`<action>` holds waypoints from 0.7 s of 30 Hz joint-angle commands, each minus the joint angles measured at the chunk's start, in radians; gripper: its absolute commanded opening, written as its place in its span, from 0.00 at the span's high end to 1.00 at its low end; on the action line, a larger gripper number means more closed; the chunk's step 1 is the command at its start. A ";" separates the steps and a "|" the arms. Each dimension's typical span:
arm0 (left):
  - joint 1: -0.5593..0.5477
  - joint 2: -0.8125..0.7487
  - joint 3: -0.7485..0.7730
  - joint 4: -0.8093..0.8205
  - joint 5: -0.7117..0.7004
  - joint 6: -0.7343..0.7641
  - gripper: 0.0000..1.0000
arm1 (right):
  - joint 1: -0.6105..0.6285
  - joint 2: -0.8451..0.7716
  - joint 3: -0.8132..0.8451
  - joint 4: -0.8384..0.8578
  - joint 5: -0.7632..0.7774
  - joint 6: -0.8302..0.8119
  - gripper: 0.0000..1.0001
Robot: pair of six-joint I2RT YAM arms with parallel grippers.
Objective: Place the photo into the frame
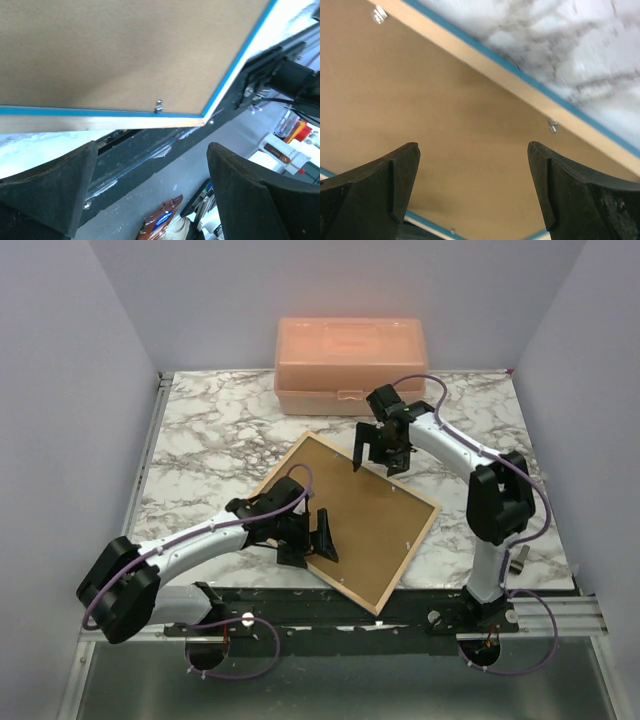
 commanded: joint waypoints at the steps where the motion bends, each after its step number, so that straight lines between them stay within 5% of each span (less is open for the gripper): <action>1: -0.002 -0.131 -0.007 0.020 0.006 0.020 0.06 | -0.003 -0.163 -0.169 -0.033 0.077 0.040 0.03; 13: 0.152 -0.316 0.107 0.050 -0.070 0.059 0.06 | -0.010 -0.521 -0.588 -0.099 0.059 0.182 0.07; 21: 0.267 -0.356 0.164 0.025 -0.068 0.120 0.06 | -0.010 -0.607 -0.817 -0.024 -0.060 0.278 0.18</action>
